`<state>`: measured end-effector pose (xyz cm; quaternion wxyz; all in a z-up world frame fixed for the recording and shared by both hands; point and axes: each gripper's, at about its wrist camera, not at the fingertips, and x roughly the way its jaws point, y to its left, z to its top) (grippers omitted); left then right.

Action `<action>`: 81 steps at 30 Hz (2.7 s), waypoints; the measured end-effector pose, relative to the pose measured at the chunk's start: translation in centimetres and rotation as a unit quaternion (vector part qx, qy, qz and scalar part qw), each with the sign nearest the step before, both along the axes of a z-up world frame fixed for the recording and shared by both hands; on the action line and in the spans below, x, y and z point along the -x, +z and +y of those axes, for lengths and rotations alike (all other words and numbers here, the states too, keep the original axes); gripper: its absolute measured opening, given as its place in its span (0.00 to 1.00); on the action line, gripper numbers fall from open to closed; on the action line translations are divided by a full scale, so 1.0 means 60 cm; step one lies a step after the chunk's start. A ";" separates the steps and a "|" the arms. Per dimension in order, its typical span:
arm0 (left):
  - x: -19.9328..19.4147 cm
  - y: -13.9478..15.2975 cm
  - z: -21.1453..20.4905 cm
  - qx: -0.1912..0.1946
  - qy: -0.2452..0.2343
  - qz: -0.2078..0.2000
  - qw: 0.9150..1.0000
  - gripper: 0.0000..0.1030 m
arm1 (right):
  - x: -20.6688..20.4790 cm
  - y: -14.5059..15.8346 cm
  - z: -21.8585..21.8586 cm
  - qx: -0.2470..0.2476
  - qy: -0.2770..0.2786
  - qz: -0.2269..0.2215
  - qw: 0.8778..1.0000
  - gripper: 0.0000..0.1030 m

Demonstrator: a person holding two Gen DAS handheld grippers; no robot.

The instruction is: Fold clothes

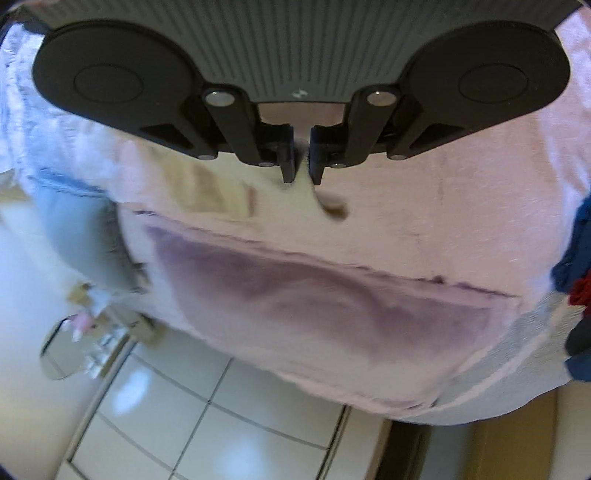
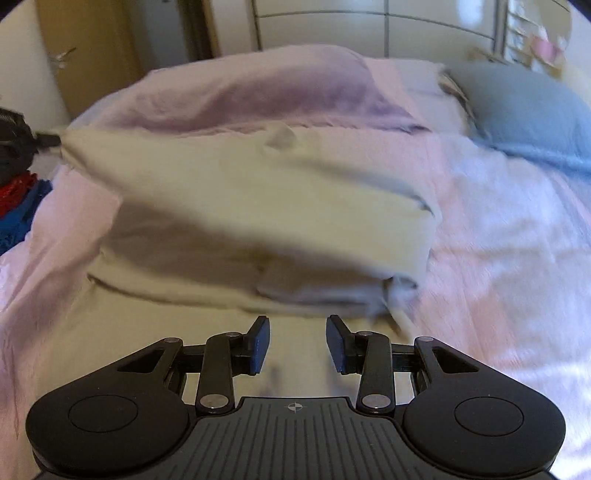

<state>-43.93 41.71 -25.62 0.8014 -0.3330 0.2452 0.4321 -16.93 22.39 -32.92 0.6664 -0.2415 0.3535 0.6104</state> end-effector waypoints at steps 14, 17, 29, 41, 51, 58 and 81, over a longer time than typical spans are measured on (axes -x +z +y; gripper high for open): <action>0.063 0.010 0.046 0.044 0.049 -0.043 0.997 0.05 | -0.099 -0.048 0.044 0.017 -0.090 0.012 0.996 0.31; 0.063 -0.080 0.041 0.104 0.052 0.022 0.993 0.05 | -0.116 -0.053 0.035 0.039 -0.096 0.017 0.994 0.31; 0.032 -0.089 0.004 0.148 0.027 0.152 0.977 0.14 | -0.176 -0.011 0.015 0.055 -0.123 0.075 0.988 0.32; -0.328 -0.068 0.047 0.177 -0.263 0.062 0.946 0.22 | -0.331 -0.075 -0.065 0.015 -0.345 0.360 0.867 0.32; -0.607 -0.107 0.065 0.196 -0.428 0.117 0.875 0.22 | -0.344 -0.103 -0.082 -0.001 -0.366 0.396 0.842 0.32; -0.598 -0.096 0.018 0.185 -0.411 0.125 0.884 0.22 | -0.399 -0.126 -0.035 -0.027 -0.372 0.423 0.826 0.32; -0.511 -0.153 -0.253 0.260 0.021 0.041 0.964 0.34 | -0.589 -0.162 0.163 0.187 0.008 0.478 0.858 0.33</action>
